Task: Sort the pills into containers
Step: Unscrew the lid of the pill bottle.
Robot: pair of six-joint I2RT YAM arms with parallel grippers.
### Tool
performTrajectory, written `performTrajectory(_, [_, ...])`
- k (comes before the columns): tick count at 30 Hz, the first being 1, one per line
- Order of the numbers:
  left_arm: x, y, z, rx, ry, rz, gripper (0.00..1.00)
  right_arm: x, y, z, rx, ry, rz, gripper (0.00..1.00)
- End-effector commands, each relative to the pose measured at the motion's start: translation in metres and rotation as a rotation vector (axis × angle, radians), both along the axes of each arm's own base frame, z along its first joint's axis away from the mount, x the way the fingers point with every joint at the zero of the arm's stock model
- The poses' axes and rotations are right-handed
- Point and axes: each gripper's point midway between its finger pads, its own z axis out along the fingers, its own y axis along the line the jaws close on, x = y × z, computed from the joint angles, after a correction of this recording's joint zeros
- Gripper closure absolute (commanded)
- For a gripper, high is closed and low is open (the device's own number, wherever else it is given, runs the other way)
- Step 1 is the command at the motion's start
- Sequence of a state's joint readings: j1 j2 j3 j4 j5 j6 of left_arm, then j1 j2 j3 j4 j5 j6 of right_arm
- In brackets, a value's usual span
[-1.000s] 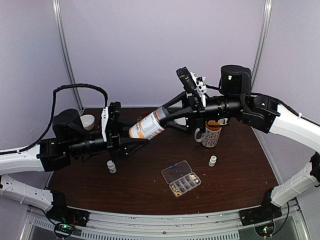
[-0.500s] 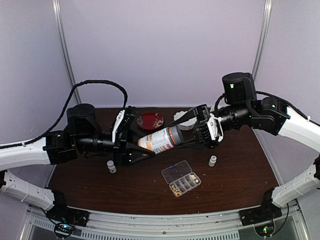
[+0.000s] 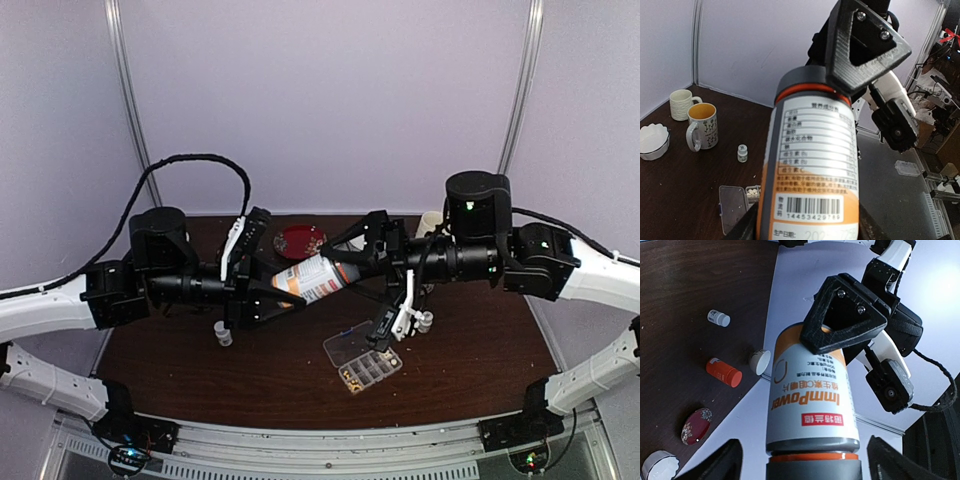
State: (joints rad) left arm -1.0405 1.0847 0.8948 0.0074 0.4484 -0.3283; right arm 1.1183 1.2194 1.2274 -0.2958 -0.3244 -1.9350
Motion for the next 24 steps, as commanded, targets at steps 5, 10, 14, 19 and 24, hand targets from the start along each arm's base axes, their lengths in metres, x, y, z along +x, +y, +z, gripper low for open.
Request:
performTrajectory(5, [-0.004, 0.009, 0.035, -0.123, -0.076, 0.018, 0.70, -0.025, -0.011, 0.038, 0.207, 0.148, 0.053, 0.00])
performTrajectory(10, [-0.005, 0.016, 0.038, -0.135, -0.124, 0.031, 0.70, -0.042, -0.030, 0.028, 0.236, 0.313, 0.069, 0.00])
performTrajectory(14, [-0.004, 0.021, 0.037, -0.126, -0.160, 0.046, 0.70, -0.057, -0.042, 0.034, 0.370, 0.546, 0.104, 0.00])
performTrajectory(19, [-0.001, 0.025, 0.036, -0.115, -0.209, 0.070, 0.70, -0.026, -0.062, 0.073, 0.750, 1.261, -0.065, 0.00])
performTrajectory(24, [0.000, 0.027, 0.034, -0.118, -0.249, 0.081, 0.70, -0.010, -0.064, 0.065, 0.732, 1.677, -0.331, 0.00])
